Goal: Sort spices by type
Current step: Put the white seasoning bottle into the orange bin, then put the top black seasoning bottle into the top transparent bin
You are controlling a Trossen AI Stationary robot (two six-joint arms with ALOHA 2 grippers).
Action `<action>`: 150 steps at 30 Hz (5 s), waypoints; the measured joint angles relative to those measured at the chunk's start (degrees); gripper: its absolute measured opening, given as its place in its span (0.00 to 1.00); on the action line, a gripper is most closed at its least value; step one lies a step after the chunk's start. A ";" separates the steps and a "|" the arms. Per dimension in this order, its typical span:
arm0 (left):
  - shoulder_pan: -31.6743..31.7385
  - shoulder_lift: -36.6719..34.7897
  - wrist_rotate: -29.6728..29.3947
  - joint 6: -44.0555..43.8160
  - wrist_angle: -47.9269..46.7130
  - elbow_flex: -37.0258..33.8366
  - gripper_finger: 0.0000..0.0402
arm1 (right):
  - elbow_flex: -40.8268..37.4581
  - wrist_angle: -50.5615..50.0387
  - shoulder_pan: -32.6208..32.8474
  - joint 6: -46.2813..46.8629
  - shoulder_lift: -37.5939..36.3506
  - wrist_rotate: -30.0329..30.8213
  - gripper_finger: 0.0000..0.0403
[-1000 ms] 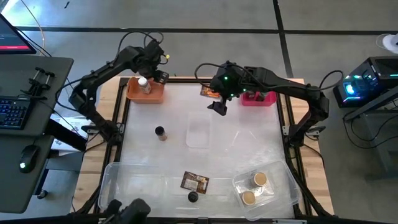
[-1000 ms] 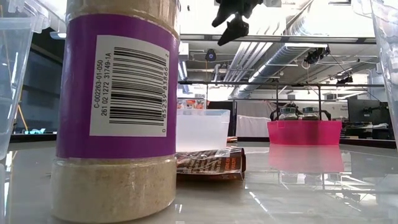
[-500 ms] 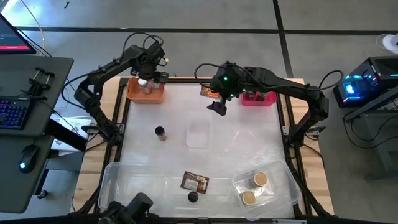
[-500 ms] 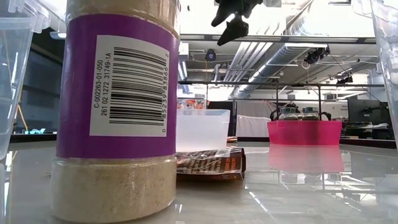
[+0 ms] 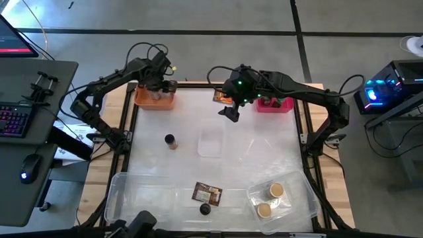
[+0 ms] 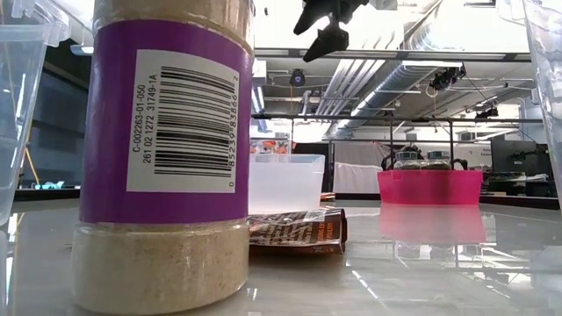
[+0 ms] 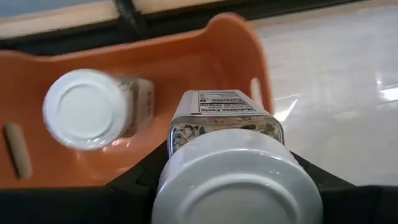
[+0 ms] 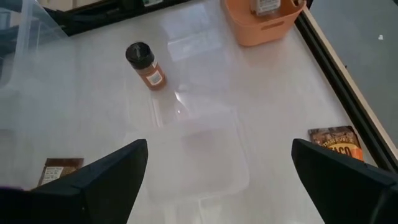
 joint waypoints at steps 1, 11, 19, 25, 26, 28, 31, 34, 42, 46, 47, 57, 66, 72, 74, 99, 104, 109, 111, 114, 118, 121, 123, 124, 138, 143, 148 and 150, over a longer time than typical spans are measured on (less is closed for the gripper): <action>0.03 0.00 -0.16 -0.09 -0.45 0.00 0.41 | 0.00 0.08 0.00 0.01 0.00 0.00 0.98; -0.10 0.00 -1.50 1.97 -2.13 0.00 0.41 | 0.00 0.89 0.00 0.23 0.02 0.51 0.98; -0.13 1.29 -1.23 0.68 -3.11 -0.02 0.41 | -0.02 3.11 0.00 2.96 0.83 0.92 0.98; -0.65 2.55 -1.30 -0.91 -2.81 -0.07 0.41 | -0.02 3.05 0.00 4.07 1.42 0.96 0.98; -0.64 2.66 -1.31 -0.93 -2.79 -0.07 0.41 | -0.02 3.17 0.00 4.03 1.42 0.95 0.98; -0.62 3.12 -1.77 -0.98 -2.75 -0.04 0.41 | -0.02 3.48 0.00 3.75 1.42 0.95 0.98; -0.60 4.12 -1.89 -1.03 -2.86 -0.04 0.42 | -0.02 3.44 0.00 3.67 1.42 0.96 0.98; -0.62 5.08 -1.89 -1.44 -2.73 -0.04 0.43 | -0.02 3.44 0.00 3.84 1.42 0.95 0.98; -0.62 6.64 -1.89 -1.51 -2.64 -0.04 0.45 | -0.02 3.43 0.00 4.52 1.42 0.94 0.98; -0.62 6.64 -1.92 -1.55 -2.53 -0.04 0.48 | -0.02 3.44 0.00 4.52 1.42 0.94 0.98; -0.62 6.64 -1.92 -1.53 -2.53 -0.04 0.49 | -0.02 3.44 0.00 4.52 1.42 0.94 0.98; -0.62 6.64 -1.29 -2.01 -2.58 -0.02 0.52 | -0.02 3.42 0.00 4.52 1.42 0.94 0.98; -0.60 5.76 1.13 -0.85 -3.15 -0.02 0.52 | -0.02 3.42 0.00 4.52 1.42 0.94 0.98; -0.62 3.46 2.06 -0.80 -4.38 0.15 0.52 | -0.02 3.42 0.00 4.09 1.42 0.94 0.98; -0.62 2.73 2.06 -0.35 -5.58 0.15 0.52 | -0.02 3.42 0.00 4.09 1.42 0.94 0.98; -18.31 -21.55 13.74 -3.65 -3.54 0.15 0.52 | -0.02 3.91 -2.29 2.09 -3.89 1.50 0.98; -35.59 -24.44 11.03 -3.38 0.99 0.15 0.52 | -0.02 -2.39 -3.61 3.69 -6.83 7.29 0.98; -50.57 -24.31 4.10 -0.49 -0.06 0.13 0.52 | -0.02 -5.14 -4.95 4.86 -9.15 7.82 0.98; -55.18 -23.82 1.59 2.61 -1.58 0.13 0.52 | -0.02 -5.51 -5.05 4.96 -9.44 7.92 0.98; -60.36 -23.08 -4.21 8.90 -5.53 0.11 0.52 | -0.02 -5.56 -5.05 4.67 -9.44 7.89 0.98; -62.69 -21.58 -10.95 10.11 -12.16 0.11 0.52 | -0.02 -5.57 -5.05 4.62 -9.44 7.80 0.98; -60.31 -20.05 -7.98 8.12 -15.89 0.11 0.52 | -0.02 -5.57 -5.05 4.70 -9.42 7.78 0.98; -58.60 -18.83 -4.52 8.30 -16.87 0.09 0.53 | -0.02 -5.57 -5.05 4.56 -9.42 7.78 0.98; -57.77 -18.20 -3.12 9.39 -16.64 0.09 0.54 | -0.02 -5.57 -5.05 4.55 -9.40 7.78 0.98; -52.57 -12.91 -1.87 21.27 -11.56 -9.55 0.69 | -0.02 -7.44 -5.01 4.55 -7.12 7.48 0.98; -51.79 -14.52 -3.05 22.81 -5.62 -11.02 0.69 | -0.02 -7.50 -4.91 4.28 -6.42 7.30 0.98; -51.84 -14.32 -2.50 29.45 -4.20 -11.06 0.69 | -0.02 -7.88 -4.90 4.26 -5.68 7.22 0.98; -51.75 -14.03 -2.48 31.61 -4.44 -11.06 0.69 | -0.02 -8.01 -4.90 4.27 -5.51 7.05 0.98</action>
